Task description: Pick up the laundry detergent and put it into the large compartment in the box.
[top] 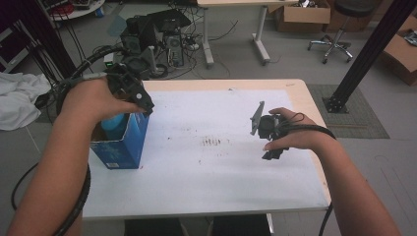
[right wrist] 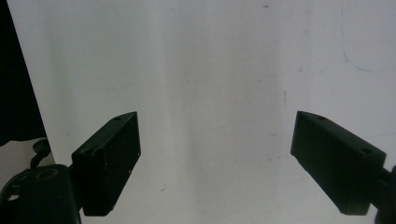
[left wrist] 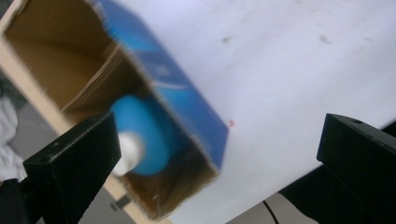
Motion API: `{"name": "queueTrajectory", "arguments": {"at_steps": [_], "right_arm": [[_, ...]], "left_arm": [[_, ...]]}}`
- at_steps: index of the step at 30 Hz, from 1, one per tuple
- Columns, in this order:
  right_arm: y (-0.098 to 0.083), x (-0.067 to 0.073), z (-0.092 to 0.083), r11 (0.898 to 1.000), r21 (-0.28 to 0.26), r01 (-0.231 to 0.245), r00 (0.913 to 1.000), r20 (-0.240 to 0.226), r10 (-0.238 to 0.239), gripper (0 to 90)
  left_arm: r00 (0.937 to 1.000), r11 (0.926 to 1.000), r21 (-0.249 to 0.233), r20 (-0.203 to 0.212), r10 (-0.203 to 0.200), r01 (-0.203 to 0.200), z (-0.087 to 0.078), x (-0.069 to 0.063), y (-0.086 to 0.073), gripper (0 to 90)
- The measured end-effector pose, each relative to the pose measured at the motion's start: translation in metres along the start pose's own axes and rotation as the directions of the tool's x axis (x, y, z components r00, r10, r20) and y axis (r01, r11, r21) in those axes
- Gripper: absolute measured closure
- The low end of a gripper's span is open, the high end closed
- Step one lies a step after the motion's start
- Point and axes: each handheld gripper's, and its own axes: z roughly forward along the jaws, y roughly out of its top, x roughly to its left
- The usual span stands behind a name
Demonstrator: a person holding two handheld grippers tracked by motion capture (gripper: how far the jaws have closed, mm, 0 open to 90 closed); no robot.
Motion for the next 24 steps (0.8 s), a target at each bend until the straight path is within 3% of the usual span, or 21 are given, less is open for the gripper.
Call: {"name": "queueTrajectory", "arguments": {"at_steps": [1,2,4,5,6,7,8,11,12,13,14,15,16,17,19,21,24], "right_arm": [[0.000,0.000,0.000,1.000,0.004,0.001,1.0000,-0.001,-0.001,15.9],[0.000,0.000,0.000,1.000,0.004,0.001,1.0000,-0.001,-0.001,15.9],[0.000,0.000,0.000,1.000,0.005,0.003,1.0000,-0.005,-0.003,16.0],[0.000,0.001,-0.001,1.000,0.004,0.004,1.0000,-0.005,-0.004,16.0],[0.000,0.001,0.000,1.000,0.002,0.005,0.9999,-0.009,-0.005,15.9],[0.001,0.001,-0.001,1.000,0.009,0.009,0.9999,-0.008,-0.009,16.0],[0.001,0.001,-0.001,1.000,0.006,0.007,0.9999,-0.011,-0.007,16.0],[0.001,0.001,-0.002,1.000,0.004,0.015,0.9998,-0.013,-0.015,16.0],[0.001,0.002,-0.002,1.000,0.000,0.015,0.9997,-0.017,-0.015,15.9],[0.001,0.002,-0.002,1.000,0.000,0.015,0.9997,-0.017,-0.015,15.9],[0.002,0.002,-0.002,1.000,0.002,0.023,0.9996,-0.017,-0.023,16.0],[0.002,0.002,-0.003,0.999,0.003,0.033,0.9993,-0.019,-0.033,15.9],[0.003,0.002,-0.003,0.999,0.001,0.033,0.9993,-0.020,-0.033,15.9],[0.003,0.002,-0.003,0.999,0.001,0.033,0.9993,-0.020,-0.033,15.9],[0.004,0.003,-0.004,0.999,0.004,0.034,0.9992,-0.023,-0.034,16.0],[0.005,0.003,-0.005,0.999,0.007,0.040,0.9989,-0.027,-0.039,16.0],[0.006,0.002,-0.004,0.999,0.005,0.041,0.9988,-0.027,-0.041,15.9]], "left_arm": [[0.9986,0.9986,-0.005,0.000,0.053,-0.053,-0.003,-0.010,0.003,0.1],[0.9986,0.9986,-0.005,0.000,0.053,-0.053,-0.003,-0.010,0.003,0.1],[0.9929,0.9928,-0.016,0.006,0.119,-0.119,-0.006,-0.024,0.005,0.1],[0.9929,0.9928,-0.016,0.006,0.119,-0.119,-0.006,-0.024,0.005,0.1],[0.9866,0.9867,-0.018,0.018,0.162,-0.162,-0.007,-0.033,0.007,0.1],[0.9866,0.9867,-0.018,0.018,0.162,-0.162,-0.007,-0.033,0.007,0.1],[0.9780,0.9779,-0.021,0.015,0.208,-0.208,-0.008,-0.041,0.008,0.1],[0.9627,0.9629,-0.030,0.031,0.269,-0.268,-0.008,-0.050,0.009,0.1],[0.9579,0.9585,-0.037,0.042,0.284,-0.283,-0.007,-0.052,0.009,0.1],[0.9579,0.9585,-0.037,0.042,0.284,-0.283,-0.007,-0.052,0.009,0.1],[0.9525,0.9536,-0.040,0.051,0.300,-0.298,-0.007,-0.054,0.009,0.1],[0.9415,0.9430,-0.048,0.060,0.332,-0.329,-0.004,-0.058,0.009,0.1],[0.9415,0.9430,-0.048,0.060,0.332,-0.329,-0.004,-0.058,0.009,0.1],[0.9357,0.9377,-0.052,0.067,0.346,-0.344,-0.003,-0.060,0.009,0.1],[0.9166,0.9213,-0.056,0.094,0.388,-0.385,0.005,-0.065,0.010,0.1],[0.9054,0.9117,-0.048,0.107,0.411,-0.408,0.012,-0.069,0.012,0.1],[0.8834,0.8911,-0.044,0.118,0.453,-0.452,0.021,-0.072,0.015,0.1]]}}
